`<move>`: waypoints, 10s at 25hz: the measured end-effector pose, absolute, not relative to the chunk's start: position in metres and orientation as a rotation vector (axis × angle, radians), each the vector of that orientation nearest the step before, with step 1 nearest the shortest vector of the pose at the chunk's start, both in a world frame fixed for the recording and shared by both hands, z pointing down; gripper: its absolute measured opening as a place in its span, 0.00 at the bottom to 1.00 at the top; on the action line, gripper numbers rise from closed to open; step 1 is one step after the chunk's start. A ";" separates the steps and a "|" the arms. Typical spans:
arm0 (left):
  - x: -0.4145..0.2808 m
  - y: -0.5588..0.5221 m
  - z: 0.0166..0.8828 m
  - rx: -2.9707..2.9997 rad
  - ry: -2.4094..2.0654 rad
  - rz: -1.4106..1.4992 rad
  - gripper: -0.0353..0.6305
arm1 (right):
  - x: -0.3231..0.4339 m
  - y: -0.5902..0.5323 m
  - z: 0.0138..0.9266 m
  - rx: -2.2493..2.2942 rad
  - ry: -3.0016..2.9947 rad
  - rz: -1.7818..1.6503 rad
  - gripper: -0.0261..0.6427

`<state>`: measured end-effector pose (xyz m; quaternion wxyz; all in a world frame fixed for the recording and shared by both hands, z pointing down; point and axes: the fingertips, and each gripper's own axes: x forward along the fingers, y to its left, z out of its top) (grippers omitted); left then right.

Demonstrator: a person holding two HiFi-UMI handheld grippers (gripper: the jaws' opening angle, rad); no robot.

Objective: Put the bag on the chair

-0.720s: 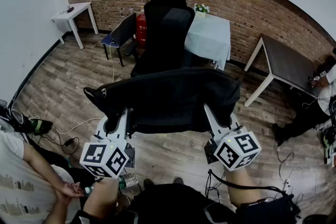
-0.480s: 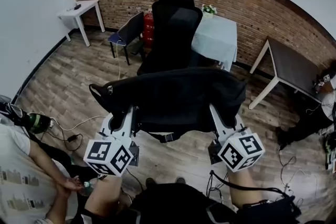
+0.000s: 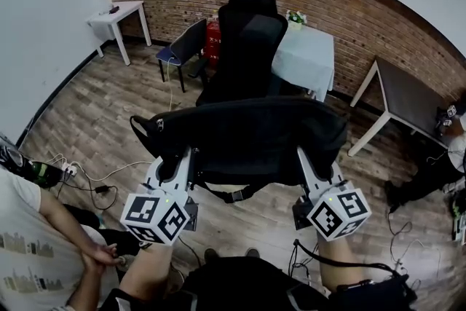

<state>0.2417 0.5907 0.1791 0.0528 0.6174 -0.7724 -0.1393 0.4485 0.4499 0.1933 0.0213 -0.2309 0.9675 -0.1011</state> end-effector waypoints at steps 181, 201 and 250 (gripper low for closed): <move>-0.248 -0.205 0.467 2.061 -1.631 0.101 0.12 | -0.008 -0.245 0.468 -1.482 2.999 -0.657 0.17; -0.262 -0.232 0.613 1.877 -1.630 0.287 0.12 | -0.023 -0.273 0.621 -1.520 3.042 -0.907 0.17; -0.248 -0.203 0.844 1.616 -1.505 0.580 0.20 | 0.000 -0.246 0.868 -1.735 3.017 -1.550 0.24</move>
